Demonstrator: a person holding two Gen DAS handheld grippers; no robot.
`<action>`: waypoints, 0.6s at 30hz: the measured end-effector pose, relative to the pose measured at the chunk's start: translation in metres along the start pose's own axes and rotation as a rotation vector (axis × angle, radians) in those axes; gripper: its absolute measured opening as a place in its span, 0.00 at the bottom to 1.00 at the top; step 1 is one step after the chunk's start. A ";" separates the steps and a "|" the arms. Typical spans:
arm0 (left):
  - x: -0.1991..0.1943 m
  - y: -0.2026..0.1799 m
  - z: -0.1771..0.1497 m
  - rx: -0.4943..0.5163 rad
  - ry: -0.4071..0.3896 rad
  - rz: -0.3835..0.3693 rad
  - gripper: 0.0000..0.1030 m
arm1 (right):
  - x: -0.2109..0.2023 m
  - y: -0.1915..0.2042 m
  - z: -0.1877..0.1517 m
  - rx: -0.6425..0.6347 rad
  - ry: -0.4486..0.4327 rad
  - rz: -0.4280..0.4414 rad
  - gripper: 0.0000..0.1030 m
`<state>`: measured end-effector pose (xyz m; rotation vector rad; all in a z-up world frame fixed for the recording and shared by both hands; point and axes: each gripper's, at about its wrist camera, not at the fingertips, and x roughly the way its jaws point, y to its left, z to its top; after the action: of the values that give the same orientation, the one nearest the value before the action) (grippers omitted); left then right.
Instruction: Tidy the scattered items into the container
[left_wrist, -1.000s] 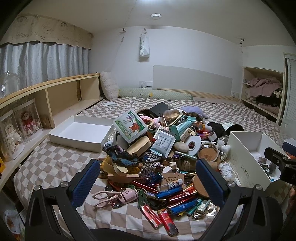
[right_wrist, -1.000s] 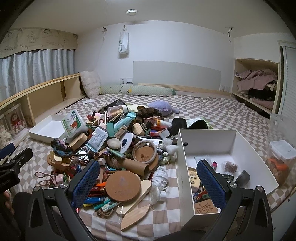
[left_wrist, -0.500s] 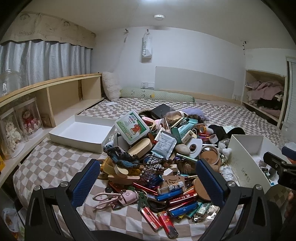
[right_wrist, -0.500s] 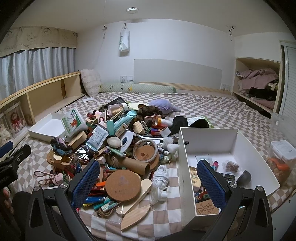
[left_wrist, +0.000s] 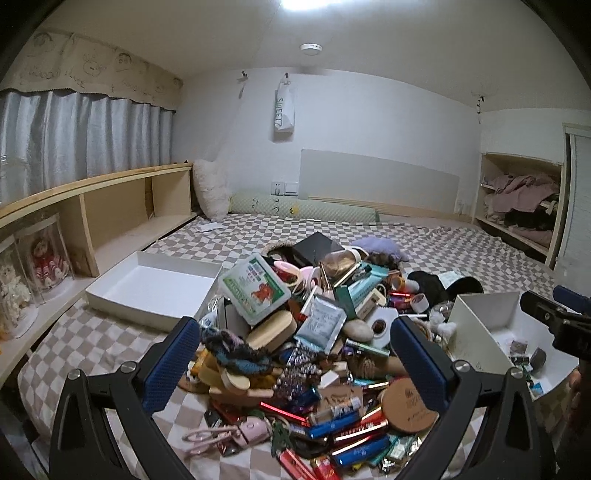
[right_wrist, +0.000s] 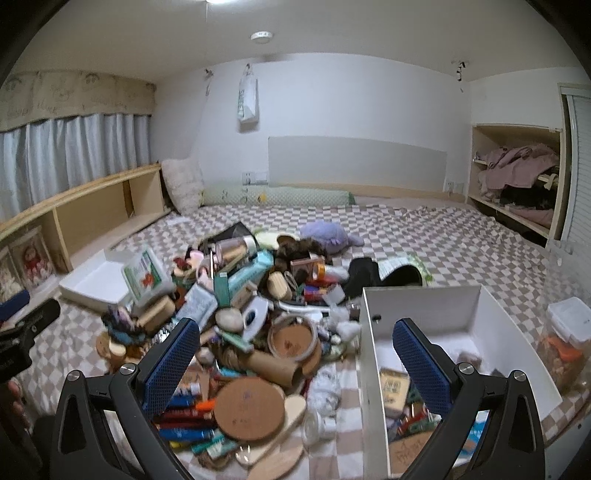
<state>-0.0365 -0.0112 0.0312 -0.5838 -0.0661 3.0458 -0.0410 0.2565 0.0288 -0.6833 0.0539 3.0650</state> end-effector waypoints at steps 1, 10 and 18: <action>0.004 0.001 0.003 0.005 0.000 0.002 1.00 | 0.001 0.000 0.004 0.006 -0.007 -0.002 1.00; 0.053 0.018 0.008 0.000 0.075 0.019 1.00 | 0.025 0.012 0.009 -0.051 -0.018 0.131 1.00; 0.101 0.020 -0.002 -0.005 0.146 0.027 1.00 | 0.086 0.026 -0.030 -0.018 0.208 0.129 1.00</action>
<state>-0.1298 -0.0263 -0.0092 -0.8118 -0.0612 3.0186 -0.1067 0.2295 -0.0337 -1.0374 0.0729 3.1046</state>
